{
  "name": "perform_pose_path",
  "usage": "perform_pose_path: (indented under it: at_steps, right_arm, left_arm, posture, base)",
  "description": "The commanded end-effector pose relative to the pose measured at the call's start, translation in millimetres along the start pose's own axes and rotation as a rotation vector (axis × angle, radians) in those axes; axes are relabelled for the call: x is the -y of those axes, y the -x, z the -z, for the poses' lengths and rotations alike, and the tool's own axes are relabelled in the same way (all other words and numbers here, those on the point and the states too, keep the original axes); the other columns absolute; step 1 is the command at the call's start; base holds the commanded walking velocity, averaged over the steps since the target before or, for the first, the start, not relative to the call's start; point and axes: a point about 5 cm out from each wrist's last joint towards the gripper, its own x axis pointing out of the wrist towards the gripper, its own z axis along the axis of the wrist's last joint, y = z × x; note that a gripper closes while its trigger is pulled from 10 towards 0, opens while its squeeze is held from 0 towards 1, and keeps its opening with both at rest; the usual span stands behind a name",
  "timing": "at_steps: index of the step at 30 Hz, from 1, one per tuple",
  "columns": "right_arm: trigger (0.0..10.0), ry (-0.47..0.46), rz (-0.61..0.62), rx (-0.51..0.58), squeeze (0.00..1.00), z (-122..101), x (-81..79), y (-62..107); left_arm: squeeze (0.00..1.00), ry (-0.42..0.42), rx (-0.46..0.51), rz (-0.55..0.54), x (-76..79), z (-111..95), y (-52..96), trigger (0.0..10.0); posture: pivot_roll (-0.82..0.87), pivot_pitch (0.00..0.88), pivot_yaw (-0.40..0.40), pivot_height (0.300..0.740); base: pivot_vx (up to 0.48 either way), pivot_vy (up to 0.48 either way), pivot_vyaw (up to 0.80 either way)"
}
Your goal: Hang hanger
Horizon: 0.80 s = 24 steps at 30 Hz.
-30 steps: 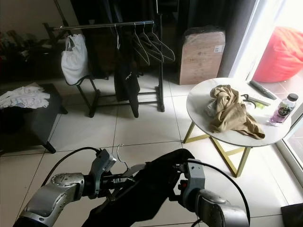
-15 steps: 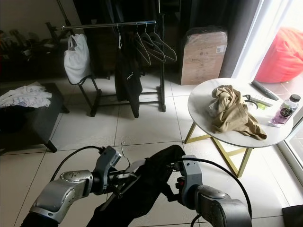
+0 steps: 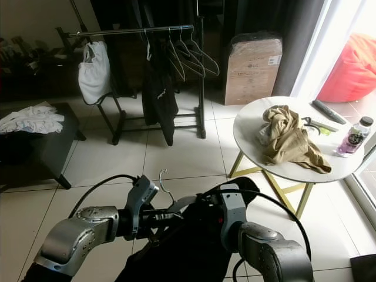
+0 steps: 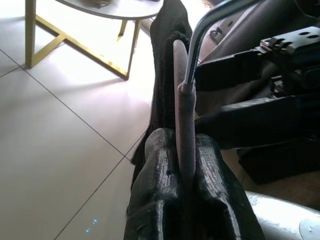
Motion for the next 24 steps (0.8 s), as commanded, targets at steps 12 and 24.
perform_pose_path:
  at_steps: [12, 24]
  right_arm:
    - [10.0, 0.011, 0.147, -0.018, 0.00, 4.5, 13.6, -0.5]
    - [10.0, 0.040, 0.312, 0.034, 0.00, -3.3, 26.9, -5.7]
  left_arm:
    - [0.00, -0.013, -0.017, 0.012, 4.6, -1.8, 1.2, 10.0]
    - [0.00, -0.015, -0.022, 0.004, 4.1, -2.2, 0.3, 10.0]
  posture:
    - [-0.13, 0.133, 0.060, 0.740]
    - [-0.13, 0.136, 0.061, 0.740]
  base:
    - [0.000, 0.000, 0.00]
    - [0.000, 0.000, 0.00]
